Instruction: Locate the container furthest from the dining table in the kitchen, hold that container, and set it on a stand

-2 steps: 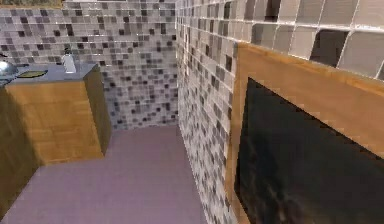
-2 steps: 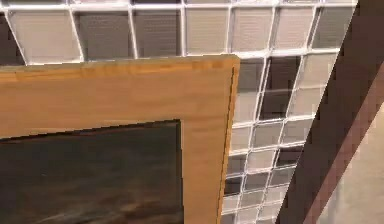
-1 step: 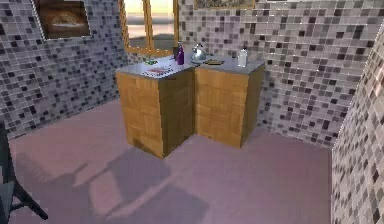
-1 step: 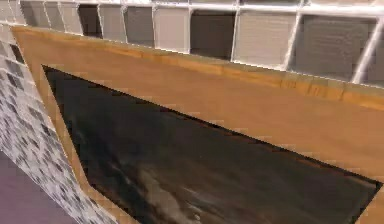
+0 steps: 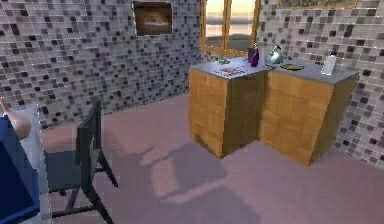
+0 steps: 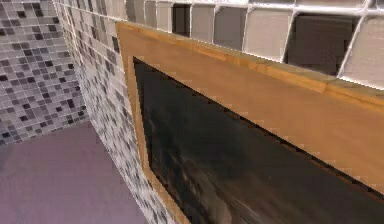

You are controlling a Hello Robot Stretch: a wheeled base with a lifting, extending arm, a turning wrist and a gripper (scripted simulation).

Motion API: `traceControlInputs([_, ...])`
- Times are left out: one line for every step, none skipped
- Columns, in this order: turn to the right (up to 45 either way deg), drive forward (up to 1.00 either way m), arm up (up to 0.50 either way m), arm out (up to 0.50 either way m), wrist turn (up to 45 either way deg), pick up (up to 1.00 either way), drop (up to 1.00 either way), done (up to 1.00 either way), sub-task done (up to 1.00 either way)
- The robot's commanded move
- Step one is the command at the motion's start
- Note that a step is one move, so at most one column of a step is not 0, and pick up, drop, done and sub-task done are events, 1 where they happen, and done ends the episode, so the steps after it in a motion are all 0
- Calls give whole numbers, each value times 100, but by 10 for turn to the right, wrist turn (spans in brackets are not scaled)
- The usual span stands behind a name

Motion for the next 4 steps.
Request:
traceControlInputs([-30,0,0,0,0,0,0,0,0])
traceControlInputs([0,100,0,0,0,0,0,0,0])
traceControlInputs([0,40,0,0,0,0,0,0,0])
traceControlInputs([-300,0,0,0,0,0,0,0,0])
